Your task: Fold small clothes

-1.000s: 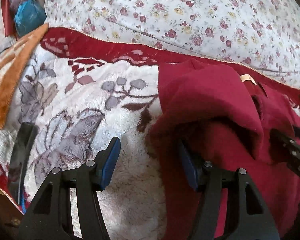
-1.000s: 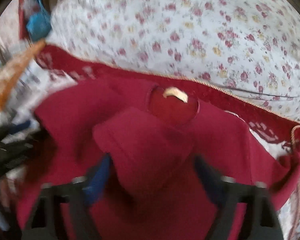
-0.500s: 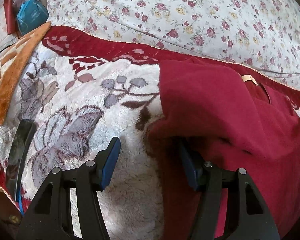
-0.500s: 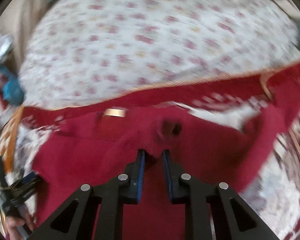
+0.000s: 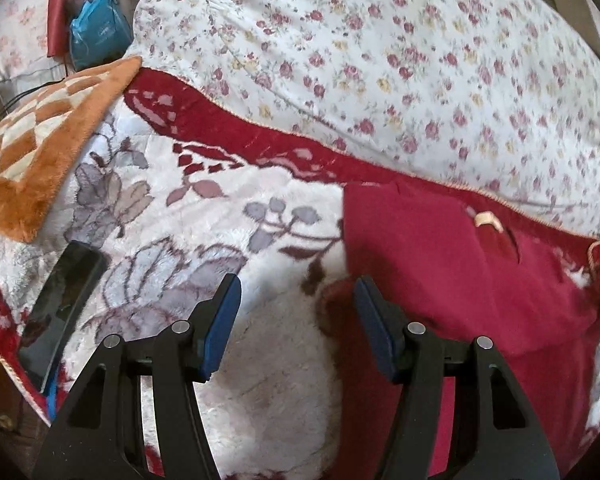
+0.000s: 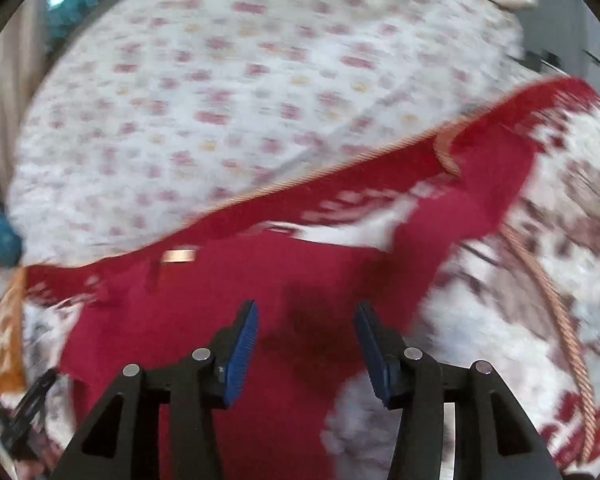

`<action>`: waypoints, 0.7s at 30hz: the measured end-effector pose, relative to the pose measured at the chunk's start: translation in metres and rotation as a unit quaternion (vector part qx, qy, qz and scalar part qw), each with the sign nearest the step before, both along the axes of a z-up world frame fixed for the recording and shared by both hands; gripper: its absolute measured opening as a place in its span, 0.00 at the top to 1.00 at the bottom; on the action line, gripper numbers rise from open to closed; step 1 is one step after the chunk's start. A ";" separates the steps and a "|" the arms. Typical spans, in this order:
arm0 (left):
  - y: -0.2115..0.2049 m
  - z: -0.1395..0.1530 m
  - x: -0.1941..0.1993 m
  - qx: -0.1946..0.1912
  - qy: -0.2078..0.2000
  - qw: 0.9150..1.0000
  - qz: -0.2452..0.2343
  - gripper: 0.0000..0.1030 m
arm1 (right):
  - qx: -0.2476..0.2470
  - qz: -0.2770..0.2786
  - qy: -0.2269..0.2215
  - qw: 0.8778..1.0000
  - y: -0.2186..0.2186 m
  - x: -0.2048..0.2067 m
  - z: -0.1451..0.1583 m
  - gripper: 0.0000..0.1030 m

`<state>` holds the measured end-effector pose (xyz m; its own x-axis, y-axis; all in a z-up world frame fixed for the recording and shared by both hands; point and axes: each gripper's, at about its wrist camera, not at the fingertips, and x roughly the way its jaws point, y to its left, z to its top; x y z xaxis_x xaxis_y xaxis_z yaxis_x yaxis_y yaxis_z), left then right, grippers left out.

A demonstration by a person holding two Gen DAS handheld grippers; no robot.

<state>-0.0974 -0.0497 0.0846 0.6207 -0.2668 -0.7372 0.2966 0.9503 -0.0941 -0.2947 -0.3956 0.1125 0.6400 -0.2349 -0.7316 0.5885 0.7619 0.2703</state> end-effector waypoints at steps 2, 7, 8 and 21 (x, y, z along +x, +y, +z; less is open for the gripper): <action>-0.005 0.000 0.003 -0.004 -0.003 1.000 -0.006 0.42 | -0.001 0.054 -0.011 0.998 0.019 0.018 0.000 0.53; -0.024 -0.016 0.012 0.051 0.007 0.998 -0.022 0.42 | 0.015 0.146 0.033 0.989 0.051 0.084 -0.040 0.53; -0.027 -0.023 0.015 0.068 0.017 0.997 -0.021 0.42 | 0.018 0.146 0.051 0.988 0.050 0.093 -0.049 0.53; -0.025 -0.029 0.015 0.056 0.040 0.997 -0.028 0.39 | -0.019 0.279 0.019 0.960 0.121 0.178 -0.036 0.37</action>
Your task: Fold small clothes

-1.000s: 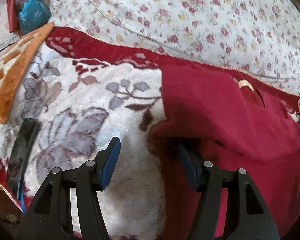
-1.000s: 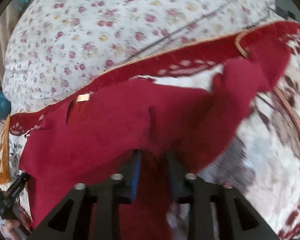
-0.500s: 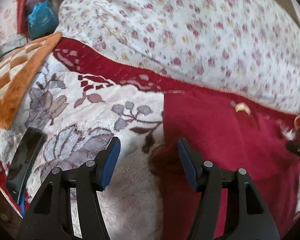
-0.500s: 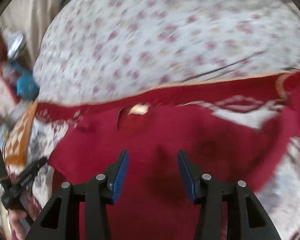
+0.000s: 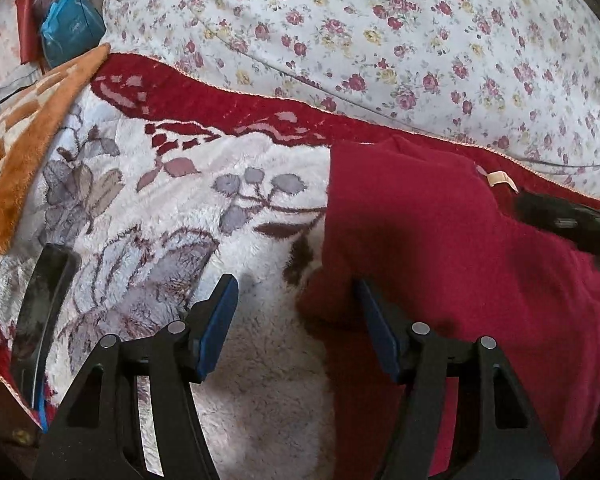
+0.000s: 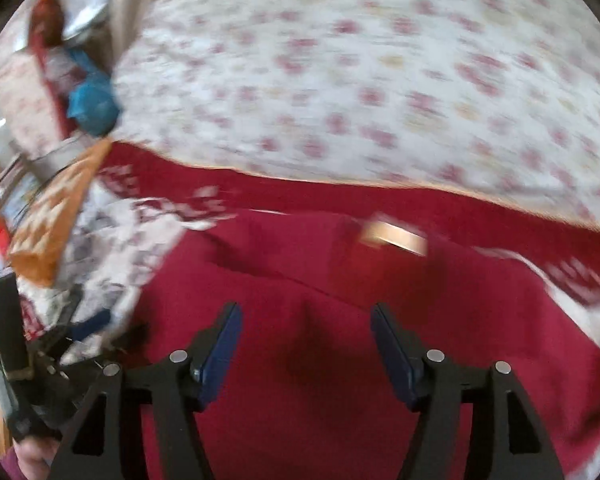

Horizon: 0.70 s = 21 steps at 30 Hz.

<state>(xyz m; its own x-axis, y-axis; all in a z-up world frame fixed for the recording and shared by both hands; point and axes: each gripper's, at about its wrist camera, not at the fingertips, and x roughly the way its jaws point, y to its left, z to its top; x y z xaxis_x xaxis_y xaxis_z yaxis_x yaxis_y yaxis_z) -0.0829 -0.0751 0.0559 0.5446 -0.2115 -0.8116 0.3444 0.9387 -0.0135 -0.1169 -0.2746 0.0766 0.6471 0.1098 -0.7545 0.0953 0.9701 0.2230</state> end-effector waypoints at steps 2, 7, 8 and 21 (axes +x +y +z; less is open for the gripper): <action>-0.001 0.001 0.000 -0.002 -0.002 1.000 0.001 0.39 | -0.013 0.034 0.006 0.999 0.024 0.022 -0.010 0.37; -0.005 0.004 0.000 0.003 -0.017 1.000 -0.004 0.39 | -0.064 0.002 0.053 0.997 0.051 0.065 -0.053 0.37; -0.005 0.004 0.000 0.003 -0.016 1.000 -0.005 0.39 | -0.065 -0.006 0.042 0.997 0.050 0.064 -0.050 0.37; -0.006 0.018 -0.011 -0.029 -0.042 0.999 -0.011 0.39 | -0.120 -0.204 0.074 0.969 -0.106 -0.111 -0.006 0.36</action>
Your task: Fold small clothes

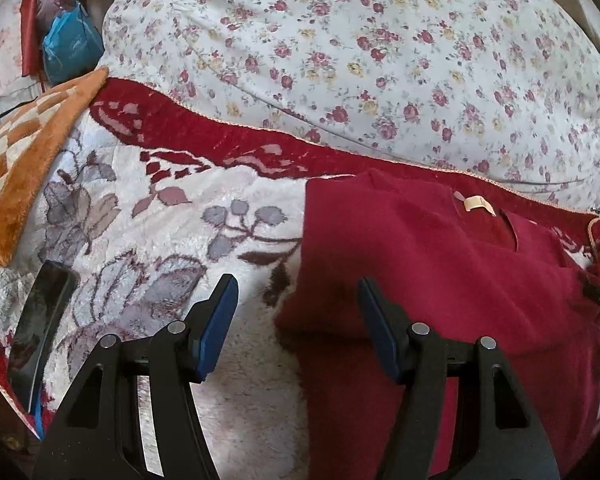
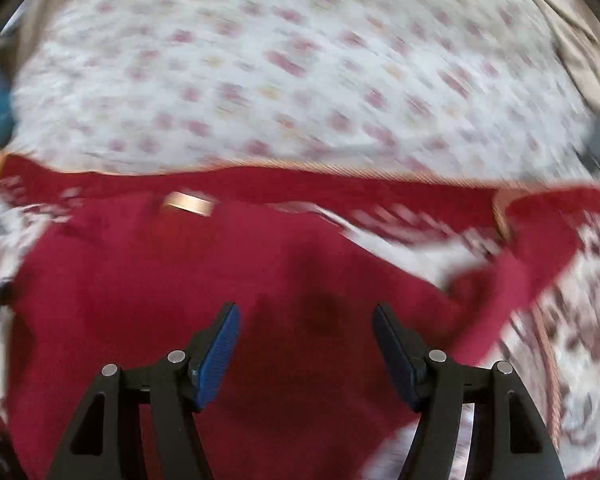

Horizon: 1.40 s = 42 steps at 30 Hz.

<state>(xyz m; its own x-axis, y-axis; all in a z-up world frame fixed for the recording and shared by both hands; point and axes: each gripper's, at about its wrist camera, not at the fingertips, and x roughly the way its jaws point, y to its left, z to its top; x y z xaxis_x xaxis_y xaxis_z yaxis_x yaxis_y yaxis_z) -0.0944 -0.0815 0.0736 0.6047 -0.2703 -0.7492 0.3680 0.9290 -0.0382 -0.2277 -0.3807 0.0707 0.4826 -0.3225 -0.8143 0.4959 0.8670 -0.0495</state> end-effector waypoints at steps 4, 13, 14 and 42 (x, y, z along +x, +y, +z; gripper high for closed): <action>-0.004 0.000 -0.005 0.005 -0.008 1.000 -0.006 0.39 | 0.070 0.011 0.009 0.997 -0.020 0.000 -0.032 0.73; -0.013 0.000 -0.004 0.004 -0.002 1.000 -0.001 0.39 | -0.024 -0.012 -0.011 1.000 -0.026 -0.010 -0.003 0.91; -0.015 0.002 -0.006 0.004 -0.004 1.000 -0.004 0.39 | -0.019 -0.019 -0.001 1.000 -0.032 -0.009 -0.010 0.91; -0.037 -0.020 0.012 0.019 0.044 0.999 -0.009 0.37 | 0.040 0.067 -0.013 0.997 0.014 0.007 -0.031 0.61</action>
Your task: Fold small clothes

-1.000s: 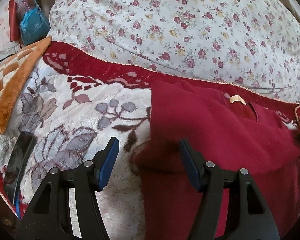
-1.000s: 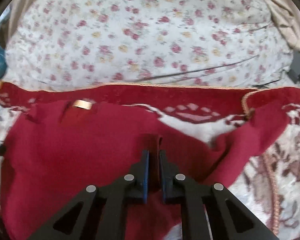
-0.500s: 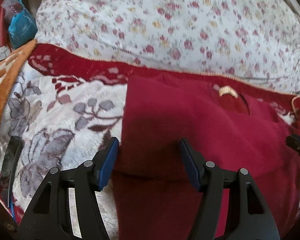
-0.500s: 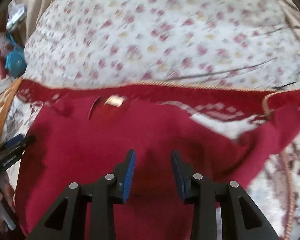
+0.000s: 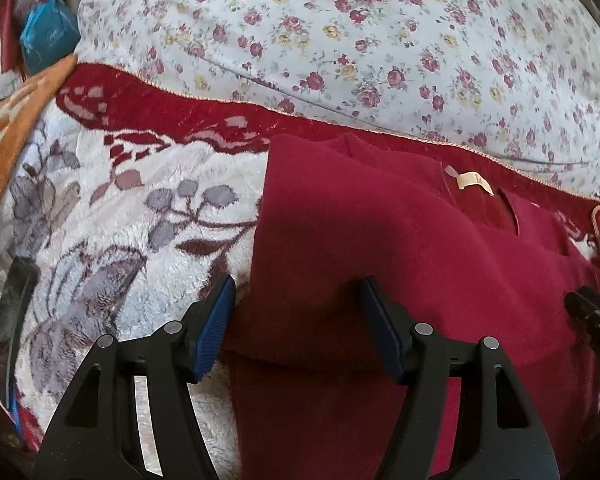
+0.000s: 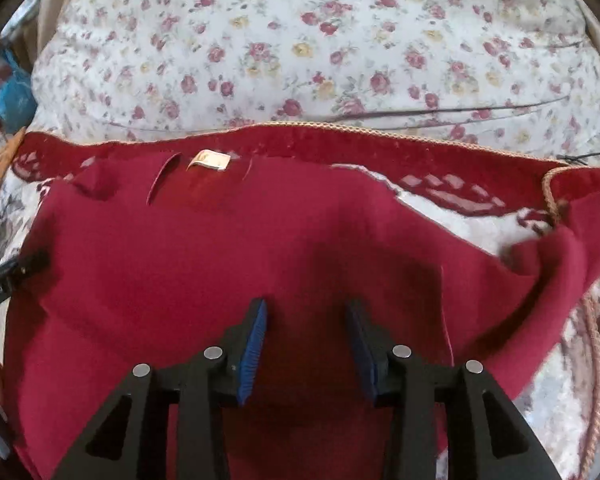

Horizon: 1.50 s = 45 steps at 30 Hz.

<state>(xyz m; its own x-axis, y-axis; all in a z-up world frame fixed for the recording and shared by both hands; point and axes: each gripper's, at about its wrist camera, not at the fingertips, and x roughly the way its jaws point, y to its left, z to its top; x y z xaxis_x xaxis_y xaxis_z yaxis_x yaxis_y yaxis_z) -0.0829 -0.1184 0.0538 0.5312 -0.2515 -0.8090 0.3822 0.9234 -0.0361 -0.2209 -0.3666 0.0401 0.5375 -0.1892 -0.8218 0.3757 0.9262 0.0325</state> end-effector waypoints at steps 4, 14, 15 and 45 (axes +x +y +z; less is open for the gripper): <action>0.003 0.004 -0.003 -0.011 0.001 1.000 0.002 0.37 | 0.019 0.001 -0.014 1.000 -0.008 -0.014 0.024 0.62; 0.001 0.012 -0.009 -0.022 -0.005 1.000 0.000 0.37 | 0.001 -0.237 -0.026 0.971 -0.196 -0.062 0.064 0.37; 0.000 0.011 -0.009 -0.019 -0.005 1.000 -0.002 0.37 | 0.010 -0.255 -0.015 0.967 -0.218 -0.061 0.060 0.37; 0.027 0.032 -0.009 -0.060 -0.037 0.997 0.029 0.37 | 0.154 -0.005 -0.188 0.970 -0.138 -0.054 0.173 0.94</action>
